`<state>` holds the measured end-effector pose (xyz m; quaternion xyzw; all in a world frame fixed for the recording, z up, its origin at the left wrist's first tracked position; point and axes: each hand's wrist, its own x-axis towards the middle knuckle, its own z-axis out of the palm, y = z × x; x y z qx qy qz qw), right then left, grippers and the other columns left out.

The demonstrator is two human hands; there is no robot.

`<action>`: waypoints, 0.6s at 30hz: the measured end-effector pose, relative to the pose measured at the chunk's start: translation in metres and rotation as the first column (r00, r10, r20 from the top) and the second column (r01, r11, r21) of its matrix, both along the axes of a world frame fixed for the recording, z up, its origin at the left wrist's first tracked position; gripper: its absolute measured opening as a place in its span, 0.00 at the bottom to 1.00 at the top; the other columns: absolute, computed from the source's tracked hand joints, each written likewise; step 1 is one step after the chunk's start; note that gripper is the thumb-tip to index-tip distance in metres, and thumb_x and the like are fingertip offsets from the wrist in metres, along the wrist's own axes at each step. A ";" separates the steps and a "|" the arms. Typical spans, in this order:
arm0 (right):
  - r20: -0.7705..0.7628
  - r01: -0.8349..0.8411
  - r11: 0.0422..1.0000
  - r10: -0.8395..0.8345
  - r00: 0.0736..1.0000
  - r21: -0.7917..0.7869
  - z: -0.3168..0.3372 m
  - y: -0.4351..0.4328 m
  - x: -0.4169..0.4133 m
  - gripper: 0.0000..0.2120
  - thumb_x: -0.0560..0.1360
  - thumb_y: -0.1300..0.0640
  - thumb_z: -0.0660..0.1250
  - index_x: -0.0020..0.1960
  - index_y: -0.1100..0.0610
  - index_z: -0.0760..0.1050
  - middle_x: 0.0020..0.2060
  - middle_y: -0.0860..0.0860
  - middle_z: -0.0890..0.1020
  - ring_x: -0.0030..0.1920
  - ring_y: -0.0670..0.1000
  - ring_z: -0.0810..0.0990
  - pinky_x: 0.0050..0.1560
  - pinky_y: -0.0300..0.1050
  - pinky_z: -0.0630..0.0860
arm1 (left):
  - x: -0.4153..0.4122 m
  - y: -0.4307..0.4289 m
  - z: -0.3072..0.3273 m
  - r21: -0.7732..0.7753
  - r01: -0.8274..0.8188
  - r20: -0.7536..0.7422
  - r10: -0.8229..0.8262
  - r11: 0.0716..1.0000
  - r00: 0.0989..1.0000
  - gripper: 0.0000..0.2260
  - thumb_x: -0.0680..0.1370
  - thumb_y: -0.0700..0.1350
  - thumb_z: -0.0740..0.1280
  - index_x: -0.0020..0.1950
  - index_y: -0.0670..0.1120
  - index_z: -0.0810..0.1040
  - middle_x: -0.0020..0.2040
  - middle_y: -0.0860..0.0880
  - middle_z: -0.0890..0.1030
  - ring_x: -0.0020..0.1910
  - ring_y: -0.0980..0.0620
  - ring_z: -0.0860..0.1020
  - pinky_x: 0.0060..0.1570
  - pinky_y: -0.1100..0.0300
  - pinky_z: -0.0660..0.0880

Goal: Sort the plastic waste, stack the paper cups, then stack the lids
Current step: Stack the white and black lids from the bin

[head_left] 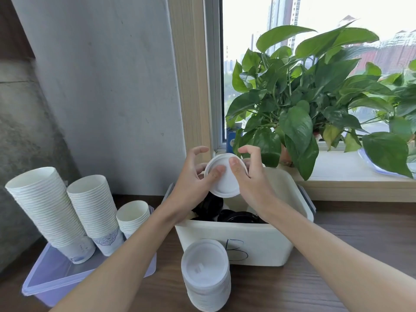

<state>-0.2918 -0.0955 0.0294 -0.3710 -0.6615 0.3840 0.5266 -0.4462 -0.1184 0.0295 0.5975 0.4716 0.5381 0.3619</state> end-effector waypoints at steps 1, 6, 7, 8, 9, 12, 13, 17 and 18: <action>-0.011 0.017 1.000 -0.017 1.000 -0.006 0.001 0.000 0.001 0.12 0.82 0.50 0.58 0.64 0.48 0.62 0.43 0.50 0.71 0.41 0.42 0.72 0.40 0.29 0.69 | 0.000 0.001 0.000 -0.017 0.008 -0.015 -0.009 1.000 1.000 0.24 0.76 0.58 0.72 0.68 0.60 0.64 0.56 0.47 0.85 0.53 0.52 0.83 0.52 0.60 0.76; -0.087 -0.036 0.996 0.029 0.996 -0.077 0.004 -0.001 0.004 0.24 0.81 0.50 0.60 0.74 0.47 0.56 0.48 0.47 0.75 0.47 0.38 0.74 0.44 0.29 0.69 | -0.002 0.001 -0.002 -0.034 -0.004 -0.023 0.003 0.999 1.000 0.23 0.78 0.53 0.72 0.66 0.57 0.63 0.56 0.45 0.84 0.47 0.57 0.83 0.43 0.66 0.75; -0.114 -0.052 0.995 0.042 0.993 -0.087 0.005 -0.001 0.004 0.25 0.81 0.50 0.61 0.74 0.45 0.55 0.50 0.46 0.77 0.50 0.36 0.74 0.47 0.29 0.68 | -0.001 0.001 -0.002 -0.026 -0.001 -0.033 0.000 1.000 0.999 0.23 0.78 0.51 0.72 0.66 0.57 0.63 0.56 0.46 0.84 0.48 0.56 0.83 0.44 0.66 0.75; -0.124 -0.065 0.994 0.054 0.991 -0.090 0.006 -0.001 0.004 0.27 0.80 0.49 0.62 0.75 0.45 0.55 0.53 0.44 0.77 0.53 0.35 0.73 0.48 0.29 0.67 | -0.001 0.000 -0.002 -0.015 0.004 -0.047 -0.005 1.000 0.999 0.22 0.78 0.51 0.72 0.66 0.58 0.63 0.55 0.48 0.84 0.49 0.54 0.82 0.45 0.66 0.75; -0.119 -0.072 0.994 0.061 0.991 -0.088 0.006 0.000 0.004 0.28 0.79 0.47 0.63 0.75 0.44 0.55 0.57 0.42 0.76 0.57 0.37 0.73 0.49 0.28 0.66 | 0.000 0.000 -0.001 -0.004 0.006 -0.060 -0.006 1.000 0.998 0.22 0.78 0.51 0.71 0.66 0.58 0.63 0.55 0.49 0.85 0.51 0.53 0.82 0.46 0.64 0.75; -0.047 -0.039 0.998 0.037 0.998 -0.046 0.004 0.000 0.002 0.29 0.77 0.43 0.64 0.75 0.45 0.58 0.65 0.40 0.70 0.62 0.39 0.70 0.50 0.28 0.66 | 0.001 -0.004 0.002 0.013 -0.006 -0.043 0.006 1.000 0.999 0.19 0.80 0.52 0.69 0.67 0.57 0.65 0.55 0.50 0.85 0.49 0.56 0.81 0.44 0.68 0.74; -0.030 -0.025 0.999 0.024 0.999 -0.035 0.004 0.000 0.002 0.28 0.77 0.43 0.64 0.74 0.45 0.60 0.62 0.40 0.73 0.59 0.35 0.72 0.49 0.28 0.67 | 0.002 -0.005 0.003 0.011 -0.004 -0.035 0.004 1.000 0.999 0.19 0.79 0.53 0.69 0.67 0.56 0.66 0.55 0.50 0.85 0.48 0.58 0.81 0.42 0.69 0.74; -0.027 -0.001 1.000 0.001 1.000 -0.019 0.003 -0.001 0.002 0.27 0.75 0.44 0.65 0.70 0.48 0.62 0.51 0.40 0.76 0.49 0.29 0.75 0.46 0.26 0.71 | 0.003 -0.007 0.003 -0.015 0.041 -0.074 -0.042 0.999 0.996 0.17 0.78 0.51 0.72 0.65 0.56 0.72 0.54 0.49 0.84 0.49 0.55 0.84 0.43 0.68 0.77; -0.032 0.003 1.000 -0.003 0.999 -0.016 0.002 0.000 0.003 0.26 0.75 0.44 0.65 0.70 0.49 0.62 0.51 0.41 0.76 0.49 0.30 0.75 0.46 0.26 0.71 | 0.004 -0.007 0.003 -0.007 0.039 -0.081 -0.039 0.999 0.996 0.17 0.77 0.50 0.73 0.64 0.56 0.74 0.53 0.48 0.84 0.49 0.54 0.84 0.43 0.67 0.78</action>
